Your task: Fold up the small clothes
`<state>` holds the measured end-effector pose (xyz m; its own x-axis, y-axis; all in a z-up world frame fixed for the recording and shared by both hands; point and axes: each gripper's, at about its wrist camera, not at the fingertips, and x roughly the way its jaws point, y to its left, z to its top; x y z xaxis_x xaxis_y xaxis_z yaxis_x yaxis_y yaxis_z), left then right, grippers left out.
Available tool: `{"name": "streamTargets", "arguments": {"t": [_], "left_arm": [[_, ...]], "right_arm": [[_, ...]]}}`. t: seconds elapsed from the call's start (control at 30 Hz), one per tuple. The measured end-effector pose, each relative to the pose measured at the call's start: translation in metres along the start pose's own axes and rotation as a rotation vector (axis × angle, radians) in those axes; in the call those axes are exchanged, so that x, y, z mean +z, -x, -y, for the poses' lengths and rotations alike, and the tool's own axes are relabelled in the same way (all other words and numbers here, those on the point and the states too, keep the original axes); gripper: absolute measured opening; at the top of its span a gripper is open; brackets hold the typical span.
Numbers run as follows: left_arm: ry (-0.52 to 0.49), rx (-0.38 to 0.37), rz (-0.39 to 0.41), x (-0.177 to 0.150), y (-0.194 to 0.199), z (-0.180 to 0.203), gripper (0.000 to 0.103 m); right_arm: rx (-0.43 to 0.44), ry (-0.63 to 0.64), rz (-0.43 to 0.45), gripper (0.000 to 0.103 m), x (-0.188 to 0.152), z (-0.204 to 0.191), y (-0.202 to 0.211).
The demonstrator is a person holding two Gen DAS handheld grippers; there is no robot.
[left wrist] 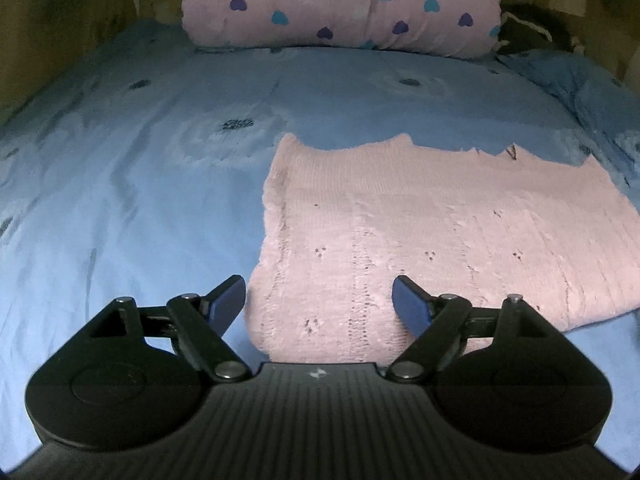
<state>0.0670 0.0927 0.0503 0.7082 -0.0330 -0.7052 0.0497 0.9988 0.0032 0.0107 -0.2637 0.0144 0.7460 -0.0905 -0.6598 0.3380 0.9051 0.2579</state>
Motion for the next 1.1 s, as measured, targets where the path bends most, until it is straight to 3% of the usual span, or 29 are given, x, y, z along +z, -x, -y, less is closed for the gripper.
{"name": "streamTargets", "arguments": {"t": [0.17, 0.37, 0.5, 0.73, 0.87, 1.1], "left_arm": [[0.018, 0.035, 0.005, 0.002, 0.001, -0.008, 0.085], [0.028, 0.075, -0.016, 0.005, -0.008, -0.014, 0.085], [0.042, 0.078, -0.018, 0.006, -0.011, -0.016, 0.085], [0.082, 0.072, -0.026, 0.007, -0.013, -0.021, 0.085], [0.106, 0.080, -0.034, 0.008, -0.016, -0.028, 0.089], [0.136, 0.073, -0.044, 0.008, -0.017, -0.031, 0.089]], "right_arm": [[0.051, -0.184, 0.010, 0.063, -0.009, 0.010, -0.016], [0.082, -0.280, 0.070, 0.070, -0.011, 0.015, -0.029], [0.131, -0.312, 0.111, 0.084, -0.012, 0.019, -0.036], [0.121, -0.312, 0.189, 0.084, -0.013, 0.014, -0.048], [0.073, -0.361, 0.214, 0.071, -0.013, 0.016, -0.049], [0.086, -0.394, 0.230, 0.072, -0.008, 0.018, -0.057]]}}
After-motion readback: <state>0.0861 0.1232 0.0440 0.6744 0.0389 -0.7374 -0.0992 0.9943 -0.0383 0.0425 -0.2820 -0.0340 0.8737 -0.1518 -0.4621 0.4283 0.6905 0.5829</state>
